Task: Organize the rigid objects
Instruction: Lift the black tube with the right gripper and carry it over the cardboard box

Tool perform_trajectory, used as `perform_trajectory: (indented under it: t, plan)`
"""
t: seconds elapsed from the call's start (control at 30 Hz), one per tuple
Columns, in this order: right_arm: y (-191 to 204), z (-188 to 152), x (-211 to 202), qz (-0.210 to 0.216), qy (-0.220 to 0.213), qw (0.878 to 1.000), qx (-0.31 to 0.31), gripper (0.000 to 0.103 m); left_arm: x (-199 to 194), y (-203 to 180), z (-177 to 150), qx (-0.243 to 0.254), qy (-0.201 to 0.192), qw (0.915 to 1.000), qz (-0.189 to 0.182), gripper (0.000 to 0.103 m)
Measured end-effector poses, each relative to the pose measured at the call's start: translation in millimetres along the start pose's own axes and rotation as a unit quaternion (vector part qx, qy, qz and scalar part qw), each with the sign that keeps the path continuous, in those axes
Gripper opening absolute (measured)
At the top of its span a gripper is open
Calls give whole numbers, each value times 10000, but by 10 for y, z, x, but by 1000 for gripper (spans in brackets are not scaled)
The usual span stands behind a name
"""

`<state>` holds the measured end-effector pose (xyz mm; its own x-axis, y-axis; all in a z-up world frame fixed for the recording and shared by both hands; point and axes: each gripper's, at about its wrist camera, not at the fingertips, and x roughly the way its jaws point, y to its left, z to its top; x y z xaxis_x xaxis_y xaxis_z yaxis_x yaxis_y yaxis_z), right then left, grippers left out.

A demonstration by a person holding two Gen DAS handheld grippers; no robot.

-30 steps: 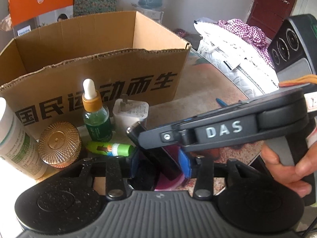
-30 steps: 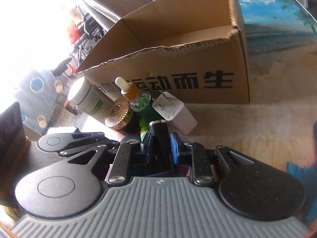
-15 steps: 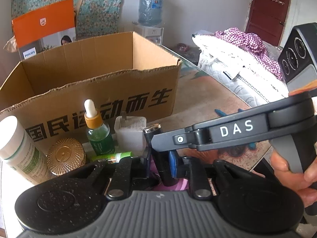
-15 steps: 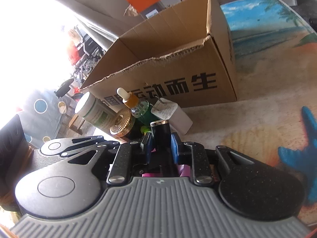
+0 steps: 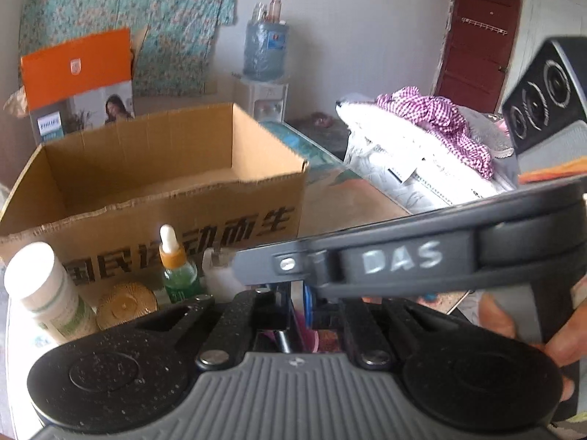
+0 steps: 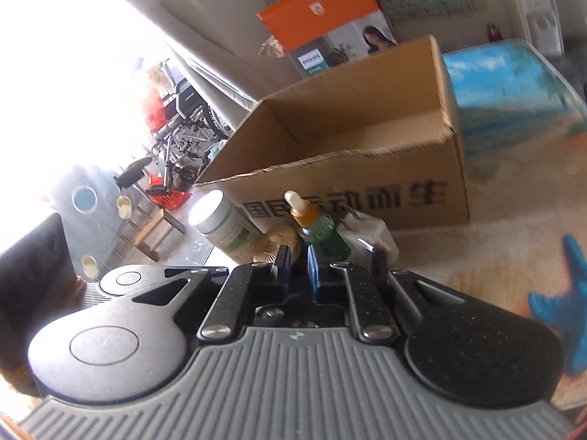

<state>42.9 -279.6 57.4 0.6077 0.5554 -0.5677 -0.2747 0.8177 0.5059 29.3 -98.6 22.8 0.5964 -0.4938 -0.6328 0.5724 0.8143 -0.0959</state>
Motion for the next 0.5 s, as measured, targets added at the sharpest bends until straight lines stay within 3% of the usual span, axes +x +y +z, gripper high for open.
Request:
perform_trajectory:
  t: [0.23,0.37,0.5]
  plan:
    - [-27,105,-69,-297,-312,9990,-92,11,82,167,-75,-234,228,9993,175,11]
    - [-404,151,-382,-783,-691,9931,527,12,71,205,-93,-316,301,9990,9,18]
    - [-762,21,-577,-943,-655,9850,1287,15,106,122,-78,-196,452,9985,-244,23]
